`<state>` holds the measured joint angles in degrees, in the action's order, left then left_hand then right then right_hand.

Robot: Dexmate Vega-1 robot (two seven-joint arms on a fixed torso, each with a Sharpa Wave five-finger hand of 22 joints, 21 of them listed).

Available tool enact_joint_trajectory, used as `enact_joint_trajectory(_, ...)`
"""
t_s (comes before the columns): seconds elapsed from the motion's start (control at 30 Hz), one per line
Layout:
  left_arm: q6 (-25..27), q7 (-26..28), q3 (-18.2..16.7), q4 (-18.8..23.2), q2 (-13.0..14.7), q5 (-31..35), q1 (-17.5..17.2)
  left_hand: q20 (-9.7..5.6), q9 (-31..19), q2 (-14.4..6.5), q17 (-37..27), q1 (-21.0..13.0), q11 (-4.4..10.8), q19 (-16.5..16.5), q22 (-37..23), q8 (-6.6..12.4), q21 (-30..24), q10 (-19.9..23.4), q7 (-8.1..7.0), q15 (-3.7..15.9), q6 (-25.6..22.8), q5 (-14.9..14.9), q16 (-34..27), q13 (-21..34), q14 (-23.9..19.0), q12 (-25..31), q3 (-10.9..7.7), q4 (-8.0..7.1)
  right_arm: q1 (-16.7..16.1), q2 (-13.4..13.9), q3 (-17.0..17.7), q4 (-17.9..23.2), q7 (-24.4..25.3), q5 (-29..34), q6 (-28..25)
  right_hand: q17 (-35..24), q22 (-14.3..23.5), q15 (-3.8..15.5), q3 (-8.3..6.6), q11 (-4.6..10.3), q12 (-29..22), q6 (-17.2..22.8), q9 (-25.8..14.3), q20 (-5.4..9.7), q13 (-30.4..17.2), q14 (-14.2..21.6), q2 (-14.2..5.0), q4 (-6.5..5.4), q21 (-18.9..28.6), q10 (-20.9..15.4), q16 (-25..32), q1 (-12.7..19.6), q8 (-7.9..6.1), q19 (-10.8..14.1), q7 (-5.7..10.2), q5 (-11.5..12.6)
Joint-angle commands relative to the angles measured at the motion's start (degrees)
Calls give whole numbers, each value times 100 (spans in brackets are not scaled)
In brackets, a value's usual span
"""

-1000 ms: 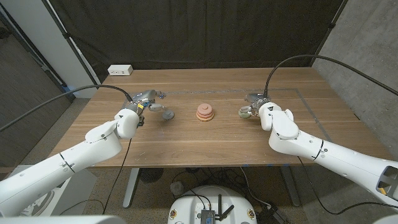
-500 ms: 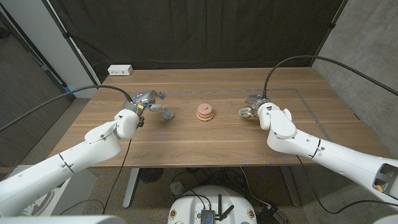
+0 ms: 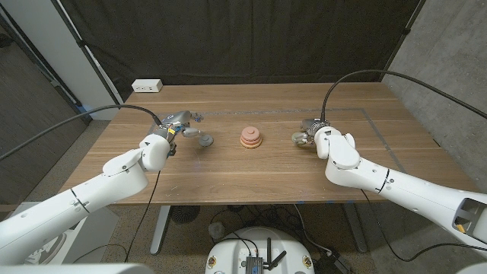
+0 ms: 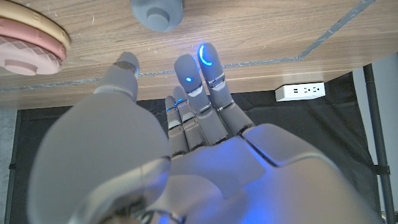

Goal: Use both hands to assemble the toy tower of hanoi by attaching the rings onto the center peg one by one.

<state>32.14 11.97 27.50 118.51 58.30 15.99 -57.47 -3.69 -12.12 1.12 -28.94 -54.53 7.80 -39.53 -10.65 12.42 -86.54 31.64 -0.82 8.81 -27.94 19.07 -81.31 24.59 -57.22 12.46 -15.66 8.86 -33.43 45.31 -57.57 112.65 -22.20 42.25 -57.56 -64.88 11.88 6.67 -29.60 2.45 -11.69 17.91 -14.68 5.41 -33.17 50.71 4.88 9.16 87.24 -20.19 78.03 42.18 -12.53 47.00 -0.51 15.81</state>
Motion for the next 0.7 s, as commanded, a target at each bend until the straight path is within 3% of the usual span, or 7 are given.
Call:
enact_joint_trajectory(0.03, -12, -25, 19, 28, 11, 26, 11, -791, -18, 10, -7, 49, 5, -55, -15, -33, 9, 34, -9, 374, -35, 40, -17, 17, -27, -13, -57, -4, 60, -19, -60, -120, 15, -138, -43, -47, 10, 577, 18, 2, -25, 68, -11, 670, -8, 70, -12, 1, 19, -89, 56, 38, -33, 11, 7, -25)
enact_joint_trajectory(0.7, -51, -73, 63, -19, -28, 33, 60, -791, -19, -5, 2, 88, 4, -57, -13, -36, 23, 47, -2, 374, -49, 42, -12, 22, -21, -15, -68, -10, 230, -70, -256, -283, 46, -275, -124, -101, 9, 577, 46, 38, -33, 118, 12, 671, 4, 106, -68, -7, 30, -162, 50, 57, -49, 29, 33, -31)
